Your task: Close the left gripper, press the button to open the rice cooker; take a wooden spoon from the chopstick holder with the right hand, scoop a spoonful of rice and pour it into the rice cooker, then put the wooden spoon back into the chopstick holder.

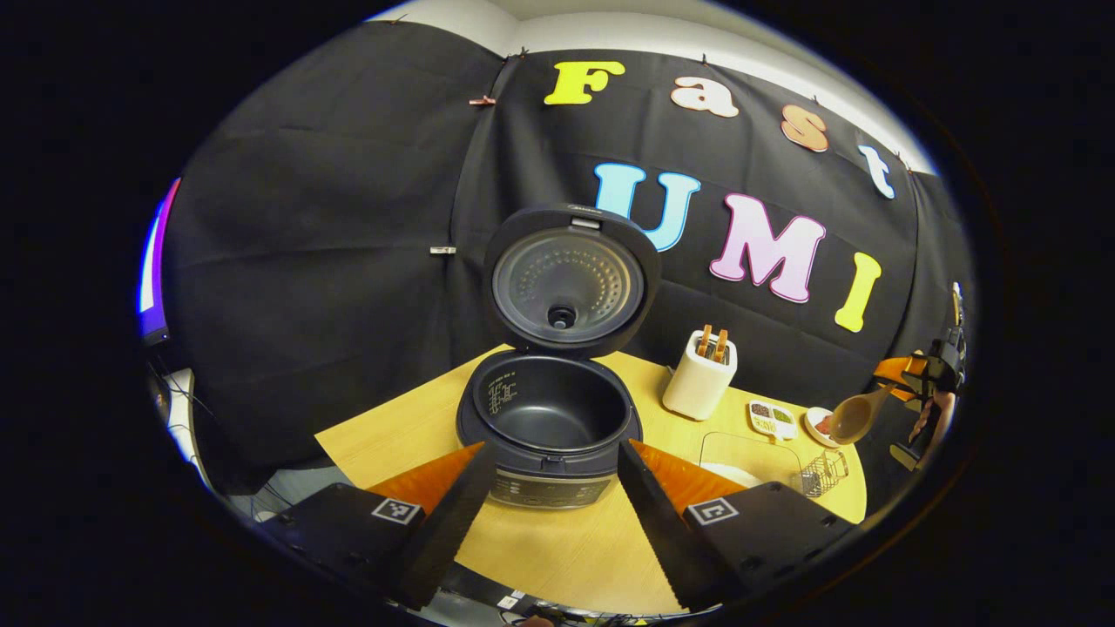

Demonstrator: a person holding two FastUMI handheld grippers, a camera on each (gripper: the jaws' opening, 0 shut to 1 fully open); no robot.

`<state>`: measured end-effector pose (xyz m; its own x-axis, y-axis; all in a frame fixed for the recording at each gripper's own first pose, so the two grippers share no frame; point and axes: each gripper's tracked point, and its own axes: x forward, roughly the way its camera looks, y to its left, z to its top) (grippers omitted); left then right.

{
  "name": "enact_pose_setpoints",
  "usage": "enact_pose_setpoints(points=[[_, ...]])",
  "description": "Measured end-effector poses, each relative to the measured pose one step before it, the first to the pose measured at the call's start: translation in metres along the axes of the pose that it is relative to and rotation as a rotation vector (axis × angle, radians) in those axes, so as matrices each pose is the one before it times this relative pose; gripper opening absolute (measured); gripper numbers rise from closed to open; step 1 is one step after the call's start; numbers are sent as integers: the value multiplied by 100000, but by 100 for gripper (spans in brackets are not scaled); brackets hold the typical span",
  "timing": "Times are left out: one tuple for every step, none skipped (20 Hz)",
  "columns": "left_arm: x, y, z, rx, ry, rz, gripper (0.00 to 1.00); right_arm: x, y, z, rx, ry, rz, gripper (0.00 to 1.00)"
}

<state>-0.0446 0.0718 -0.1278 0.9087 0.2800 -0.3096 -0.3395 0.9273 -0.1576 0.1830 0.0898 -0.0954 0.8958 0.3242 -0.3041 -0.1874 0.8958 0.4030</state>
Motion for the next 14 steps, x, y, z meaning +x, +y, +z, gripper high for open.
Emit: enact_pose_setpoints(points=[[-133, -7, -7, 1861, -252, -1389, 96, 63, 843, -1226, -2254, 1228, 387, 16], [-181, 57, 75, 2098, -705, -1537, 95, 145, 690, -1321, -1647, 1165, 142, 16], [68, -114, 147, 1631, -132, -1703, 95, 286, 517, -1317, -1577, 1286, 99, 16], [113, -184, -236, 1394, 646, -1753, 95, 225, 309, -1627, -1591, 1882, -278, 16], [238, -135, -349, 1339, 1017, -1499, 95, 457, 57, -1597, -2203, 1793, -815, 16], [260, -38, -379, 1391, 949, -1308, 95, 481, 26, -1392, -2193, 1708, -969, 16], [172, 44, -394, 1196, 744, -988, 95, 551, 1, -1374, -2221, 1527, -1085, 16], [237, 7, -199, 974, 558, -876, 95, 490, 55, -1226, -1079, 1182, -925, 17], [248, 6, -88, 606, 485, -799, 95, 505, -105, -960, -617, 376, -1246, 16], [223, 139, -134, 38, 445, -520, 95, 569, -264, -824, -358, 252, -1795, 17], [210, 155, -299, -466, 640, -473, 95, 516, -307, -711, -439, 310, -2127, 16], [148, 158, -163, -934, 568, -311, 95, 431, -140, -716, -740, 151, -1713, 17], [37, 219, -380, -1034, 549, -370, 95, 484, -107, -655, -1067, 329, -1507, 17], [-54, 181, -138, -731, 414, 45, 95, 344, -36, -753, -890, 668, -1134, 17]])
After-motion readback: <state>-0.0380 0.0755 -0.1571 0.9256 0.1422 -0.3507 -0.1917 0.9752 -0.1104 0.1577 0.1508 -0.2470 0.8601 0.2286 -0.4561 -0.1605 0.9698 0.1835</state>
